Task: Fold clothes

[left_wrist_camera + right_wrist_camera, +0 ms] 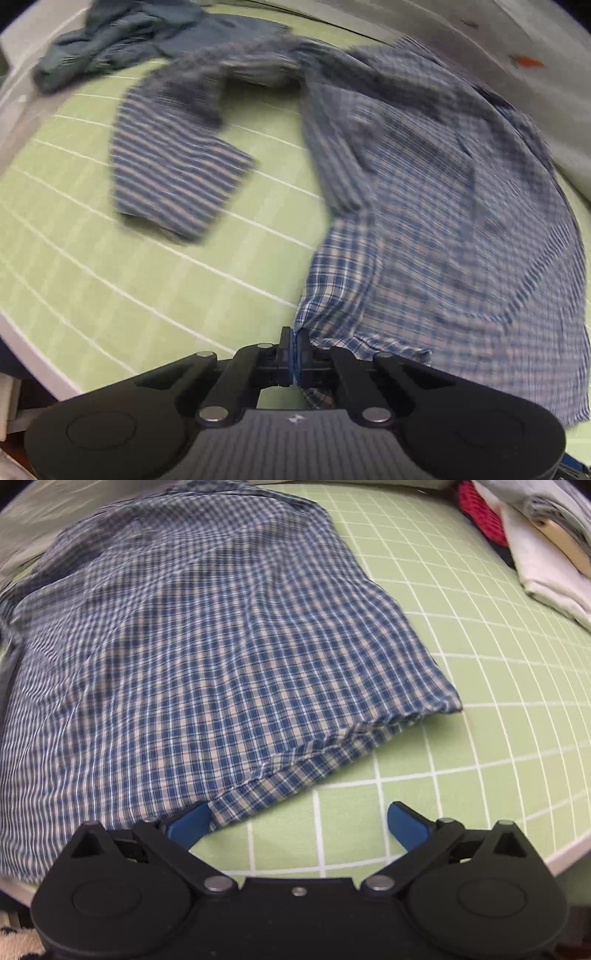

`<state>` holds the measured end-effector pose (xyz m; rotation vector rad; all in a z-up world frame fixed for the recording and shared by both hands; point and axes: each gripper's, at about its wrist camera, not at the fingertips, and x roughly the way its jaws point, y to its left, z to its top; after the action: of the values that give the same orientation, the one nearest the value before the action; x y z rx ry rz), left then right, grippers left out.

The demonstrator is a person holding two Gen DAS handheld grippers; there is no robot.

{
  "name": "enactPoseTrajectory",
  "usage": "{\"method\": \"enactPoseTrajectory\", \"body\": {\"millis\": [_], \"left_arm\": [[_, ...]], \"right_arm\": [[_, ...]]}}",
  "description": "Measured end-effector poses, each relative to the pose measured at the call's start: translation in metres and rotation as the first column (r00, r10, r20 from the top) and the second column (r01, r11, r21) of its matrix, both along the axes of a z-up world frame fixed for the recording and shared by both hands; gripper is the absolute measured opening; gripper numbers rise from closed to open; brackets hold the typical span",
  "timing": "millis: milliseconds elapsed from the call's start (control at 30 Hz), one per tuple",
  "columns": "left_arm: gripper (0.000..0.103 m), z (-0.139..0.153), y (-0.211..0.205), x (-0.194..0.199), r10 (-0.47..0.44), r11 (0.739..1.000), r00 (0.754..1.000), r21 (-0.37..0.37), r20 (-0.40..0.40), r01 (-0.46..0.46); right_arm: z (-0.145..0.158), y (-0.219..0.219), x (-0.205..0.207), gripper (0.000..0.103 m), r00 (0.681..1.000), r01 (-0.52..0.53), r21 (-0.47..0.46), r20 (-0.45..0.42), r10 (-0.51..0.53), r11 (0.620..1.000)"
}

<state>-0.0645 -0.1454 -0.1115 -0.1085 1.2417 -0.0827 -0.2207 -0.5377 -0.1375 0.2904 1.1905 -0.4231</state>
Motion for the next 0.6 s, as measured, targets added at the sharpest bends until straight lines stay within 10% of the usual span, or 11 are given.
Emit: {"method": "enactPoseTrajectory", "body": {"millis": [233,433,600], "left_arm": [[0.005,0.005,0.081,0.028,0.111,0.992,0.994,0.049,0.015,-0.112],[0.046,0.014,0.086,0.035,0.092,0.994,0.995,-0.068,0.032,-0.09],[0.06,0.01,0.047,0.031,-0.01,0.996,0.999,-0.089,0.043,0.014]], "right_arm": [[0.003,0.018,0.006,0.102,0.998,0.058,-0.04,-0.03,-0.059,0.998],[0.016,0.011,0.021,0.1,0.998,0.056,-0.11,0.036,-0.053,0.992],[0.026,0.0,0.034,0.101,0.993,0.066,-0.158,0.104,-0.05,0.985]]}}
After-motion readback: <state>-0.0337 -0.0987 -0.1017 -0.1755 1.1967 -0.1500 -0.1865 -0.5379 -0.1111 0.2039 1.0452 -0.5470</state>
